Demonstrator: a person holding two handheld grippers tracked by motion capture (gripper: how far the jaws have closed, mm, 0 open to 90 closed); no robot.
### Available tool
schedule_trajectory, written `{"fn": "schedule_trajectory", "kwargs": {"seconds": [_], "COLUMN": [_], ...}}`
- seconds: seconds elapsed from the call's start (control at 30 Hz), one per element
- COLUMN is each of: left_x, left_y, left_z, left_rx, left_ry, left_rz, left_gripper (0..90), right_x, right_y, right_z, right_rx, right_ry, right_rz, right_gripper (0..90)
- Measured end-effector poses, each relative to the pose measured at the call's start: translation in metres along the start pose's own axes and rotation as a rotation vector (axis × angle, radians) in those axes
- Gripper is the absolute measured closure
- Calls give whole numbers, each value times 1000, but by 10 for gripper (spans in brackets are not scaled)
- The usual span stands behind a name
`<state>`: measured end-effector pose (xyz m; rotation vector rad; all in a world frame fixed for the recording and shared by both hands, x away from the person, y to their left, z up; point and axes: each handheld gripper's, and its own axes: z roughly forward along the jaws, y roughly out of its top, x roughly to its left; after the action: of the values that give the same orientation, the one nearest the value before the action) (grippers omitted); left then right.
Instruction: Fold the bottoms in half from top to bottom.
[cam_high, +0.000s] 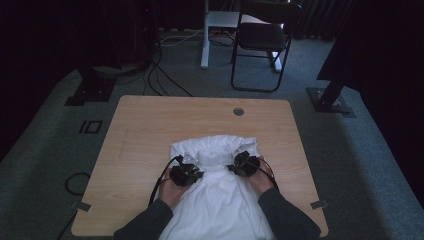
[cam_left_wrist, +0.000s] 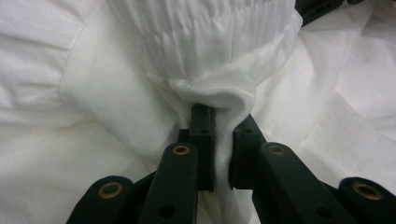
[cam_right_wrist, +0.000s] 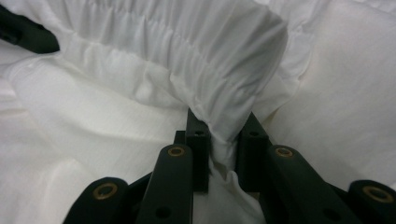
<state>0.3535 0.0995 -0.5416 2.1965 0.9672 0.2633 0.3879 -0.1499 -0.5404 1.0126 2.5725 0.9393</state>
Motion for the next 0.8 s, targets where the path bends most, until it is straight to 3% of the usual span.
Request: {"fn": "schedule_trajectory", "kwargs": {"seconds": [0.2,0.33,0.43,0.57,0.7,0.8], "left_x": [29,49,60,71,73,72], "left_y": [15,26,33,43,51,55], "left_z": [7,10,13,18,23,27], "left_rx": [21,49,59,77,83,80], "left_ry": [30,71,97,125,155,171], "left_rz": [23,65,74,93,68,74], "left_gripper": [831,831,831,829,830,832], "right_x": [-15,-15,-14,-15,-23,-35], "right_y": [23,34,40,50,63,71], "right_z": [15,22,28,36,44,50], "right_rx": [22,27,18,14,31,27], "right_ry": [11,10,8,-26,-74,-88], "right_rz": [54,100,130,107,63,81], "right_gripper": [775,769,764,762,757,748]}}
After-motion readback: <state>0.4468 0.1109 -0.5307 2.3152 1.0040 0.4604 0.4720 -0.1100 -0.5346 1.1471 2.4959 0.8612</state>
